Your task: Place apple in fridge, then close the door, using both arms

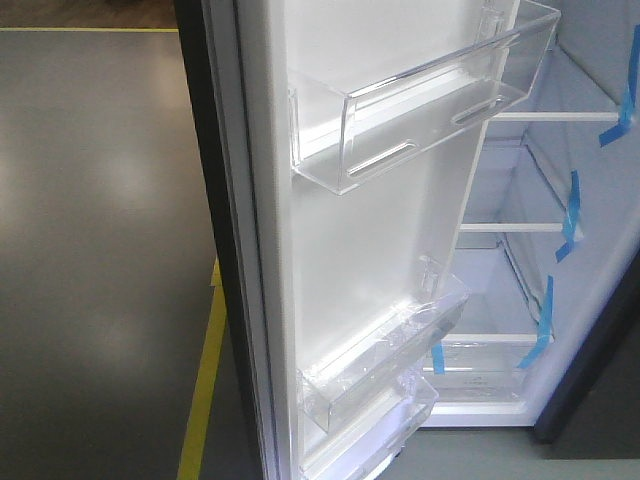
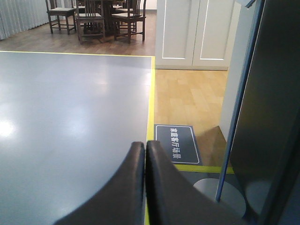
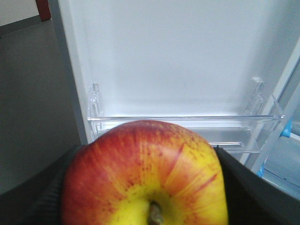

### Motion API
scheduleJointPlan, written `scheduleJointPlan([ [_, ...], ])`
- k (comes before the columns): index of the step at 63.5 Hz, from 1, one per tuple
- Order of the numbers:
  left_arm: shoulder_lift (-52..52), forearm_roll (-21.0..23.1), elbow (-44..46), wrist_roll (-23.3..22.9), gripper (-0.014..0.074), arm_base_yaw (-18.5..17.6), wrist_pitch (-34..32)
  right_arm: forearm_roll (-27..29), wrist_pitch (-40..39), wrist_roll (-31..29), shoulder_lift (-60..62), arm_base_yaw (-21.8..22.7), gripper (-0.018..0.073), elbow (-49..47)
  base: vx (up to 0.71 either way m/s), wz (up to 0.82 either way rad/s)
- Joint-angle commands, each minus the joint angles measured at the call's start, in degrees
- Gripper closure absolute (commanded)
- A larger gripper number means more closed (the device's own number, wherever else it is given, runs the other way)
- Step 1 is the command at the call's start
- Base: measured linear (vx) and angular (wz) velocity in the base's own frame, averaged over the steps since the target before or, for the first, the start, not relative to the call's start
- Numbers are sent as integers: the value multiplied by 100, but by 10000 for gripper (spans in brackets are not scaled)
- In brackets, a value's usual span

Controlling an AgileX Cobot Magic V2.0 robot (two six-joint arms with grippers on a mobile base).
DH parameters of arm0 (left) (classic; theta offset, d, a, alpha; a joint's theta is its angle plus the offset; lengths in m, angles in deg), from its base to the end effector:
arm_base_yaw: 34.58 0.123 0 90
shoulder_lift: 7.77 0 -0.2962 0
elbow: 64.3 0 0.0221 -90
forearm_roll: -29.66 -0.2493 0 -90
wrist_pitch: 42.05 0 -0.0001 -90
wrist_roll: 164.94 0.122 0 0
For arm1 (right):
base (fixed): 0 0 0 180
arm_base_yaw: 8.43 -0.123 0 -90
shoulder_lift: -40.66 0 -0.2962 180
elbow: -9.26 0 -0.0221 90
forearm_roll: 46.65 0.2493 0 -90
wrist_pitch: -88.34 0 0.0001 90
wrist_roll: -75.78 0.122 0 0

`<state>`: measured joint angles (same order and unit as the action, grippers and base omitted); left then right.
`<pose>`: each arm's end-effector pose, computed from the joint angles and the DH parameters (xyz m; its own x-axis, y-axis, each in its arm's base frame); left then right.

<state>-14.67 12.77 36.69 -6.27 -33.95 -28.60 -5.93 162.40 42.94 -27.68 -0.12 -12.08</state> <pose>0.0732 0.0091 0.1797 -0.1458 -0.0864 -0.9855 -0.0905 0.9932 -0.0737 0.1526 0.0551 0.5422 -0.2655 -0.2245 -0.9376 -0.5650 0.8243 -0.0373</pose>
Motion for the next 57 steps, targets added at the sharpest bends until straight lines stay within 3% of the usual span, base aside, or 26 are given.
scheduleJointPlan([
  [1,34,18,-120,-22,603,-16,-397,218,-93,-11,45,20,563,-127,3,0],
  [57,34,18,-120,-22,603,-16,-397,218,-93,-11,45,20,563,-127,2,-1],
])
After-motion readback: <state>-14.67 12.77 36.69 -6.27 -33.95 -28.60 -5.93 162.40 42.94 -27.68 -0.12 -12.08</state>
